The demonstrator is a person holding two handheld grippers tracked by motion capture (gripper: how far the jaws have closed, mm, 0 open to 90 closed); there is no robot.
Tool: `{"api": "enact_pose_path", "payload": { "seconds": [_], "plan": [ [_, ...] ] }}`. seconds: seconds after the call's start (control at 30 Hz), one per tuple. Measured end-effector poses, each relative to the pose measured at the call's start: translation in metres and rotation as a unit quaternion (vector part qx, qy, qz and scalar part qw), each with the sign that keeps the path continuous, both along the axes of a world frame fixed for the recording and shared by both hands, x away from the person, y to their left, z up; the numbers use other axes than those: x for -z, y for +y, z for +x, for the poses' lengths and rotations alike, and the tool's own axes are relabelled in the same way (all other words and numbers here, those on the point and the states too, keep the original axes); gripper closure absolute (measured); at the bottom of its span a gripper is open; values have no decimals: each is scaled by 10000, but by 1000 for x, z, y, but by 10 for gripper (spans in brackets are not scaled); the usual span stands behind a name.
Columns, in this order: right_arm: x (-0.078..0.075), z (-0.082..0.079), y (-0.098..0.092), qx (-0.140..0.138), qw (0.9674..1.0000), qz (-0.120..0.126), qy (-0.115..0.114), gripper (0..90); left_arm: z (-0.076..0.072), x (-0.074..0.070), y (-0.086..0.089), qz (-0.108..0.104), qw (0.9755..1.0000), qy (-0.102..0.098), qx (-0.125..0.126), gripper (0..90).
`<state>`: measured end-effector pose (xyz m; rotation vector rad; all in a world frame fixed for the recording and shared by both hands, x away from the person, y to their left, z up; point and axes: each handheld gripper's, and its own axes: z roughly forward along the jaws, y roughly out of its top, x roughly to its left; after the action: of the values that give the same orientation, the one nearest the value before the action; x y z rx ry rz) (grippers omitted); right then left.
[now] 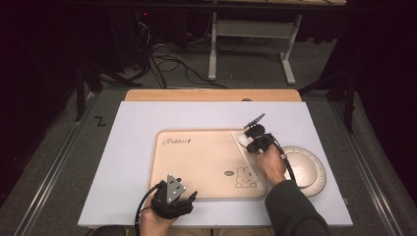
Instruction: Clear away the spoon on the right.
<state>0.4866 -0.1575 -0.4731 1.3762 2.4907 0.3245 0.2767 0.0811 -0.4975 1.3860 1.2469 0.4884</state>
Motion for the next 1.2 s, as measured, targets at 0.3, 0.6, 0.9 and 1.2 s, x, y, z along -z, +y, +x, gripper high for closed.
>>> {"api": "enact_pose_path", "payload": {
  "seconds": [0.3,0.6,0.9,1.2],
  "plan": [
    [1,-4,-1,1,9999,-57,108,695,0,1,-2,52,10000,15,28,335],
    [2,0,-2,109,9998,74,170,708,0,1,-2,57,10000,4,36,334],
    [-5,-8,-4,-110,9996,68,256,680,0,1,-3,114,9999,17,48,335],
    [-2,-10,-2,-157,9993,69,319,694,0,1,-3,85,9999,7,53,335]
  ]
}}
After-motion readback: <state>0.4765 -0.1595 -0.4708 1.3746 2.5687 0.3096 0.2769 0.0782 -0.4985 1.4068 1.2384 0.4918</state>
